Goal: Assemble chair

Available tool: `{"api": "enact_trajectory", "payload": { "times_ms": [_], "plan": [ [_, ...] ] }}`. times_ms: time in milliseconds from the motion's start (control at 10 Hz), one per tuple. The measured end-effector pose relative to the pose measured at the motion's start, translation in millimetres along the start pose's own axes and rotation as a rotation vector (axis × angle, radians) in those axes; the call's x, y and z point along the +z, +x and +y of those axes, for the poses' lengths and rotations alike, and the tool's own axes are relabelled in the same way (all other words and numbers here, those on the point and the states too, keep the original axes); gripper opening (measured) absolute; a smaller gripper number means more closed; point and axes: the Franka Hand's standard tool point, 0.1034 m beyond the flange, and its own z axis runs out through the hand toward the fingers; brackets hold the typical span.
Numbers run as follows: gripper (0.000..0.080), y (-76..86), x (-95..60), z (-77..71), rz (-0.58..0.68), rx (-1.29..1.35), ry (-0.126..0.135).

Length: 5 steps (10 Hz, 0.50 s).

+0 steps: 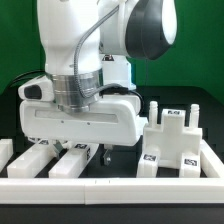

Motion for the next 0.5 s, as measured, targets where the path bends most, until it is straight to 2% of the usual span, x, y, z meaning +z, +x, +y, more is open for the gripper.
{"api": "enact_trajectory", "payload": {
  "times_ms": [200,300,400,500],
  "plan": [
    [0.0379,0.3,0.0,1.3,0.0,0.005,0.0],
    [0.0379,0.4,0.0,1.7,0.001,0.006,0.0],
    [0.0282,0.6,-0.1,2.0,0.002,0.007,0.0],
    [0.0282,0.6,-1.7,3.2,-0.003,0.007,-0.001]
  ]
}}
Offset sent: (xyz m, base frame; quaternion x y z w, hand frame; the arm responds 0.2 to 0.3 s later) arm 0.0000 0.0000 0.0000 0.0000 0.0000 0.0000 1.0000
